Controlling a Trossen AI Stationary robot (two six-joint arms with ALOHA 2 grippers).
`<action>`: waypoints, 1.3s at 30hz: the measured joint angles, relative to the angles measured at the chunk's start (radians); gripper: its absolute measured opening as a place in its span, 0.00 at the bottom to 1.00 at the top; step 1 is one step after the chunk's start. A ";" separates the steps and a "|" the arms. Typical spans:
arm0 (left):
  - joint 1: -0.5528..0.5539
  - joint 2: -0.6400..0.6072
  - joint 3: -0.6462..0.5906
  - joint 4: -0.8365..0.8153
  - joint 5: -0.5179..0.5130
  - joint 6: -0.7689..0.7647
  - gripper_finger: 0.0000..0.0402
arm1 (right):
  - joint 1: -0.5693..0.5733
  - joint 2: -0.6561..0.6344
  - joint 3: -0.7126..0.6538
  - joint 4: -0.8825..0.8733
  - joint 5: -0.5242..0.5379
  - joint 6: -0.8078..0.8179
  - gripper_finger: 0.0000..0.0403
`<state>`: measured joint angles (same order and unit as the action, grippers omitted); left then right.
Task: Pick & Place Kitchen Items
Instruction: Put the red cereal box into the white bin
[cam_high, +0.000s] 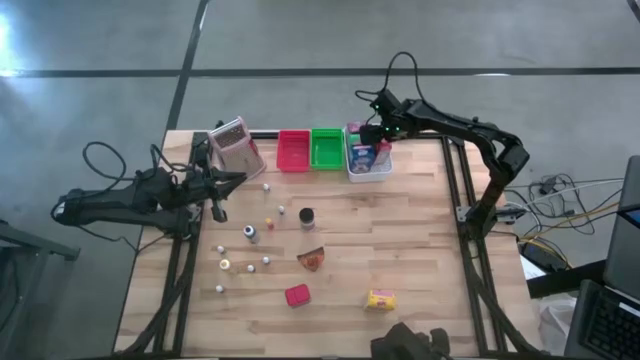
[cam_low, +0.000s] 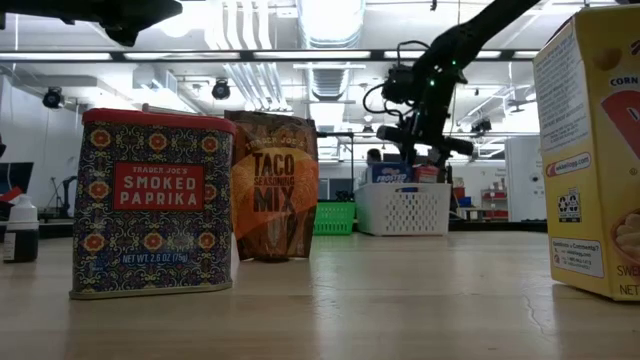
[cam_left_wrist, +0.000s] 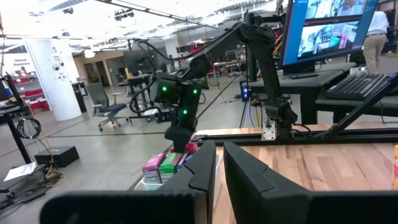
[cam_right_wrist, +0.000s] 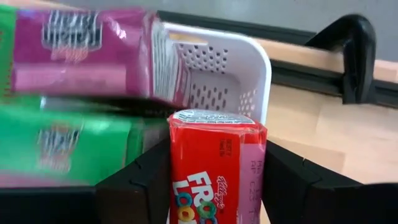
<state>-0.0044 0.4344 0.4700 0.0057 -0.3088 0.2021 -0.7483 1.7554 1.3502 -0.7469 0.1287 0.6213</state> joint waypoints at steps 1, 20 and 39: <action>0.000 0.000 0.000 0.000 0.000 0.000 0.10 | 0.000 0.000 -0.005 0.009 0.002 0.000 0.47; 0.000 0.000 0.000 0.000 0.000 0.000 0.10 | -0.003 0.000 -0.026 0.081 0.005 0.008 0.51; 0.000 0.000 0.000 0.000 0.000 0.000 0.10 | -0.002 0.000 -0.018 0.081 0.002 0.001 0.49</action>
<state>-0.0042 0.4345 0.4698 0.0058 -0.3089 0.2021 -0.7504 1.7554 1.3323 -0.6662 0.1310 0.6220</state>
